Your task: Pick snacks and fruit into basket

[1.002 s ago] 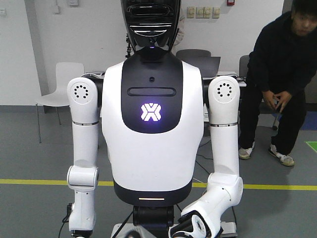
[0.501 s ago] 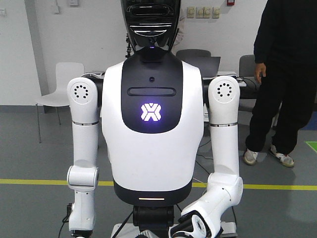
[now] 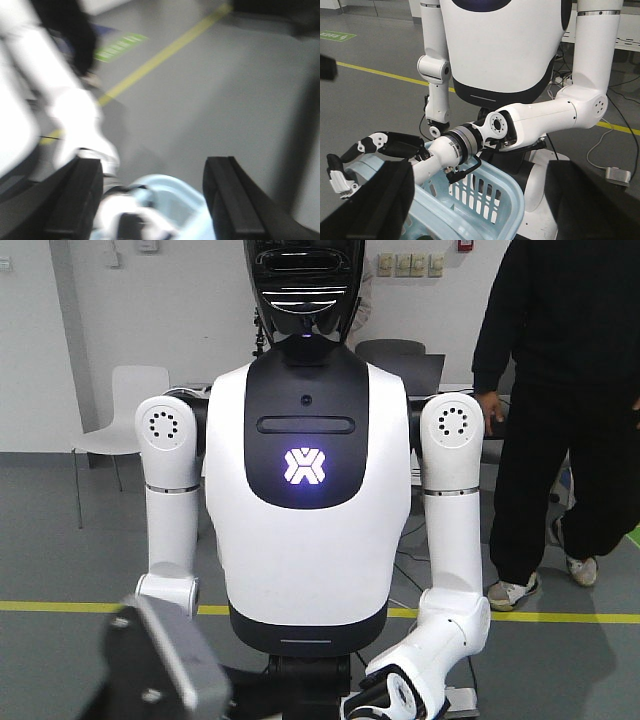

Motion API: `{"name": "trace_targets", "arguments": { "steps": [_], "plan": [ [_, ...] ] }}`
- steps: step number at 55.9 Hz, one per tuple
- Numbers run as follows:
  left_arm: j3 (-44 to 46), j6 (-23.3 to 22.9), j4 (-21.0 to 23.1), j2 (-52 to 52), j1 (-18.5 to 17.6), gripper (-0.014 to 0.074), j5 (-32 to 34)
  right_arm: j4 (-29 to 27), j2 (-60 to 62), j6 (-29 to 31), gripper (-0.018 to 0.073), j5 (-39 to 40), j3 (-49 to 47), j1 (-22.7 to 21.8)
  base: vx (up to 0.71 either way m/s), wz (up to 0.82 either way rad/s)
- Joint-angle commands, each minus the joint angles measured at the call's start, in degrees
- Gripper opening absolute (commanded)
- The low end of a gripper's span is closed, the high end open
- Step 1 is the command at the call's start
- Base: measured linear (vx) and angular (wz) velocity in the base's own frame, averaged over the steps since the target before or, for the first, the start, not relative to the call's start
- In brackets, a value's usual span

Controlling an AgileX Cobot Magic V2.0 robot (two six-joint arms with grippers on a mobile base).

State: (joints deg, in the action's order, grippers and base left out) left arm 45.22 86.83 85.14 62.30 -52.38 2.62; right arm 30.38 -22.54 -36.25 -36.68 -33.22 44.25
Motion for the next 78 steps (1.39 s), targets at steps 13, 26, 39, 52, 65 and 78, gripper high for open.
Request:
{"name": "trace_targets", "arguments": {
  "steps": [13, 26, 39, 52, 65, 78],
  "plan": [
    [-13.3, 3.6, 5.1, -22.0, 5.2, 0.0465, 13.5, 2.4, -0.8, 0.0, 0.0579, 4.1, -1.5, -0.1, 0.0, 0.0],
    [-15.1, 9.9, 8.0, -26.6, 5.2, 0.0465, 14.1, 2.4, -0.8, 0.0, 0.0579, 4.1, -1.5, -0.1, 0.0, 0.0],
    [-15.1, 9.9, 7.9, -26.4, 5.2, 0.0465, 13.4, 2.4, -0.8, 0.0, 0.0579, 4.1, -1.5, -0.1, 0.0, 0.0],
    [-15.1, 9.9, 7.9, -26.4, 5.2, 0.0465, 13.7, 2.4, -0.8, 0.0, 0.0579, 4.1, -1.5, -0.1, 0.0, 0.0],
    [-15.1, 1.5, 2.7, -26.4, 5.2, 0.026, 12.3, 2.4, -0.8, 0.0, 0.0579, 4.1, -1.5, -0.1, 0.0, 0.0],
    [-15.9, -29.9, -29.5, -26.7, 5.8, -0.0011, 11.8, 2.4, -0.8, 0.0, 0.0579, 4.1, -1.5, -0.1, 0.0, 0.0]
  ]
}}
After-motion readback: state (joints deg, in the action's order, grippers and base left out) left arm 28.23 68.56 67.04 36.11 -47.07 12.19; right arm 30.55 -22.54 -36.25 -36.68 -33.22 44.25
